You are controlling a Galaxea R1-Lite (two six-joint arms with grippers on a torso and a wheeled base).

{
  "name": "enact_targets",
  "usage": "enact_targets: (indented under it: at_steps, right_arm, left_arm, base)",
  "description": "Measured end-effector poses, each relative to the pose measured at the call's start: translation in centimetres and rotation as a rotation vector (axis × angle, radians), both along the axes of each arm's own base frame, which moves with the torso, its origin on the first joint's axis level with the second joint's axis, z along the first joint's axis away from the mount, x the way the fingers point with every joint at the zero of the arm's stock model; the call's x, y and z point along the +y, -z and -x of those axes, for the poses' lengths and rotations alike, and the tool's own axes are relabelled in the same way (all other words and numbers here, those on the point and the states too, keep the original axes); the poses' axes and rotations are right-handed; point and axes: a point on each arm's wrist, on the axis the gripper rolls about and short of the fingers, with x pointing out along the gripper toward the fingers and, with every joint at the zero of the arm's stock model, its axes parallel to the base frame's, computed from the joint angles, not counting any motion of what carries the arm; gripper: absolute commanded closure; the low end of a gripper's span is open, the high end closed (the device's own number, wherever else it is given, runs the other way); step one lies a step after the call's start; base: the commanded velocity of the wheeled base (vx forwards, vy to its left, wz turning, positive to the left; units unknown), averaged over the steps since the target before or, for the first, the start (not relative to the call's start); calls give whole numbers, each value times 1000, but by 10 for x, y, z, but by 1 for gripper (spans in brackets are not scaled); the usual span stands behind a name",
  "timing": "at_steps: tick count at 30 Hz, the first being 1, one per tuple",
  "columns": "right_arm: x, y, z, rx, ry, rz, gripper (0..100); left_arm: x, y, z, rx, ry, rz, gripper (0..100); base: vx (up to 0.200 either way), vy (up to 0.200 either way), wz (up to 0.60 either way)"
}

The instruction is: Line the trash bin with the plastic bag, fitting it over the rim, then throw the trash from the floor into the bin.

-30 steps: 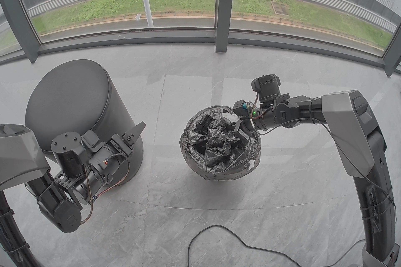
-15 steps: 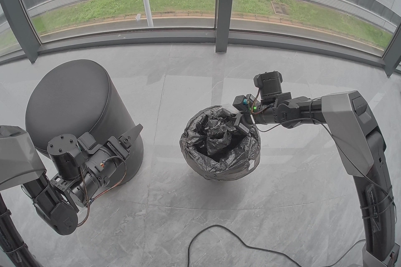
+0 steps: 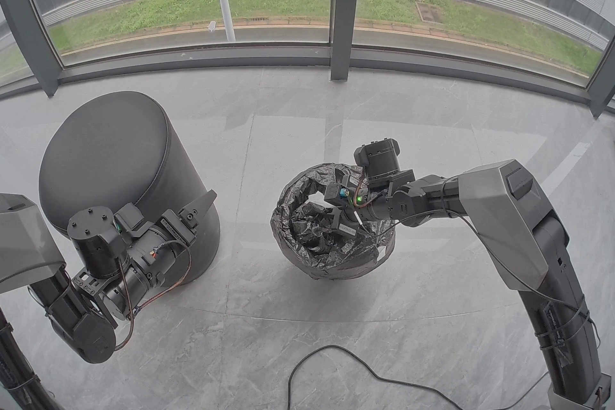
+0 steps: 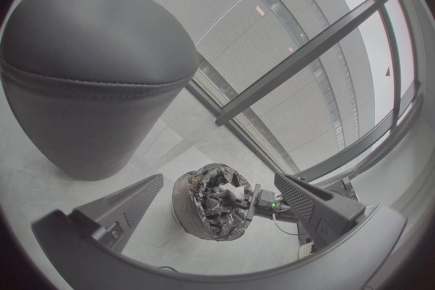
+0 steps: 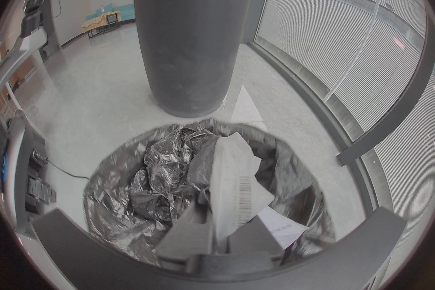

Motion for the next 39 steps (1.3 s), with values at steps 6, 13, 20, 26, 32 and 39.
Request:
enact_targets:
  at_steps: [6, 13, 20, 26, 32, 39]
  right_arm:
    - [-6, 15, -5, 15, 6, 22, 100]
    - [-32, 13, -17, 15, 59, 21, 100]
    - [-38, 14, -21, 29, 94, -9, 0]
    - [-38, 18, -24, 22, 119, -42, 0]
    - [-41, 3, -23, 8, 133, -62, 0]
    - [-47, -38, -18, -12, 167, -124, 0]
  left_arm:
    - [3, -2, 4, -2, -4, 1, 0]
    - [4, -2, 6, 0, -8, 1, 0]
    - [3, -2, 7, 1, 0, -1, 0]
    - [3, -2, 8, 2, 0, -1, 0]
    - [3, -4, 9, -1, -1, 0, 0]
    - [4, -4, 8, -3, -3, 0, 0]
  base:
    - [0, 0, 0]
    - [0, 0, 0]
    - [0, 0, 0]
    - [0, 0, 0]
    - [0, 0, 0]
    - [0, 0, 0]
